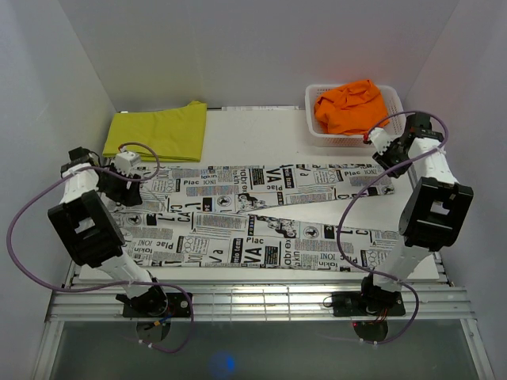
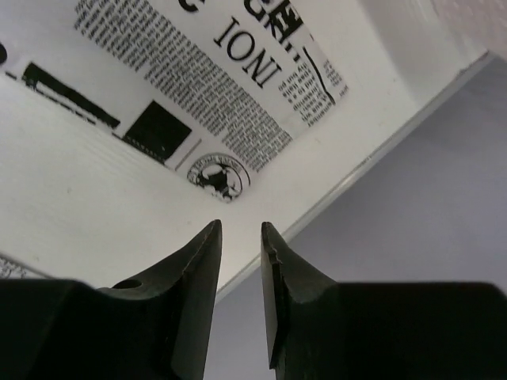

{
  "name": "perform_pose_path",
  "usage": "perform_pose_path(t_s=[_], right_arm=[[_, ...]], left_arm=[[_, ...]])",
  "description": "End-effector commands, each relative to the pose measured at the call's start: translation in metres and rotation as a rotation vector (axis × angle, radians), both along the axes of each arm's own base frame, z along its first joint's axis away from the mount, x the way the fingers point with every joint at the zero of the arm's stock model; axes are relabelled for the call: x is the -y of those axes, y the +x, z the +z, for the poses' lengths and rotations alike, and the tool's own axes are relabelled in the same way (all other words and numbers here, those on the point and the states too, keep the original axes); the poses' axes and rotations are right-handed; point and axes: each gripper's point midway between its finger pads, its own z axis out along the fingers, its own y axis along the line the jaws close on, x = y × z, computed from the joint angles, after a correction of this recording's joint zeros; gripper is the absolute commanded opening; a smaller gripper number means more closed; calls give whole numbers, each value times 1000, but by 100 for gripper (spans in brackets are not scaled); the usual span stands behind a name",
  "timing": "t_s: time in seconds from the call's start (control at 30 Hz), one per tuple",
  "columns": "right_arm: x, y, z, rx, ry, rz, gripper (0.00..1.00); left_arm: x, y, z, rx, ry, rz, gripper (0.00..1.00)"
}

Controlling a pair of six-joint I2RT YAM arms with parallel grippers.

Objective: Fold and stack the trousers
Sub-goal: Flatten the trousers out

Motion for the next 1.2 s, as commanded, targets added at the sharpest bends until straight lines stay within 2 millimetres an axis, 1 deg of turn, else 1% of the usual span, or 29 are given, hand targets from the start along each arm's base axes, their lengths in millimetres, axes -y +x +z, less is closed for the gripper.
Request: perform_pose_path(t_s=[0.0, 0.07, 0.1, 0.13, 0.17, 0.2, 0.23, 0.27, 0.3, 0.37, 0.4, 0.47, 0.5, 0.6, 0.63, 0.7, 0.73, 0.77, 0.8, 0.83, 0.87, 0.9, 0.93, 0.97, 1.0, 1.03, 1.07, 1.1, 1.17], right_arm=[[-22, 1, -37, -123, 101, -56, 32], [-28, 3, -48, -146, 107, -63, 31], [-30, 1, -60, -169, 117, -77, 31], [-31, 1, -66, -177, 114, -80, 31], [-30, -1, -72, -189, 105, -89, 31], [-30, -6, -84, -209, 101, -94, 31], [-27, -11, -89, -227, 83, -100, 31], [-26, -22, -100, -264, 74, -100, 31], [-23, -28, -105, -281, 62, -93, 30], [-18, -42, -109, -307, 33, -83, 29], [-15, -59, -117, -345, 27, -84, 29], [-8, -75, -117, -364, 1, -65, 28], [-5, -96, -125, -408, 2, -70, 27], [4, -120, -125, -427, -8, -47, 26], [3, -132, -128, -451, -7, -40, 25], [12, -135, -120, -437, -38, -46, 26], [13, -131, -115, -417, -33, -46, 26], [14, -127, -105, -395, -35, -46, 27], [16, -124, -97, -381, -38, -51, 28], [11, -116, -90, -347, -2, -43, 30], [13, -101, -70, -285, -5, -47, 32], [11, -102, -60, -287, 11, -45, 36], [6, -99, -50, -266, 37, -37, 41], [5, -93, -32, -224, 41, -30, 43], [-1, -102, -26, -246, 56, 1, 44], [-5, -107, -22, -251, 68, 18, 42], [-10, -112, -14, -238, 76, 39, 41], [-14, -123, -18, -265, 82, 52, 37], [-18, -143, -19, -312, 69, 92, 33]], left_arm=[[6, 23, 5, 4, -124, 84, 77], [3, 30, 4, -1, -133, 103, 75], [1, 31, -1, -15, -130, 112, 75], [-2, 32, -6, -18, -121, 118, 75], [-3, 32, -10, -29, -116, 124, 75], [-7, 30, -20, -53, -100, 132, 75], [-10, 28, -25, -68, -90, 140, 75], [-11, 26, -31, -84, -80, 145, 74], [-17, 24, -39, -105, -56, 155, 74], [-19, 16, -51, -142, -37, 160, 73], [-20, 14, -54, -144, -23, 156, 73], [-20, 4, -61, -168, -7, 152, 72], [-19, 2, -61, -164, -2, 136, 72], [-11, -5, -60, -163, -14, 105, 71], [-9, -5, -57, -155, -17, 90, 71], [-5, -4, -50, -137, -33, 79, 73], [-4, -2, -45, -121, -37, 75, 74], [-1, 2, -35, -85, -48, 66, 75], [3, 2, -28, -77, -63, 62, 76], [4, 6, -19, -52, -66, 47, 77], [7, 7, -6, -19, -69, 34, 77], [10, 4, 1, -17, -72, 28, 77], [10, 3, 7, -1, -61, 23, 78], [10, 2, 11, 13, -46, 13, 78], [10, -2, 22, 35, -22, 5, 78], [11, -6, 25, 42, -10, -7, 78], [14, -14, 24, 39, -1, -28, 78], [16, -21, 29, 41, 17, -31, 78], [22, -37, 21, 0, 12, -45, 76]])
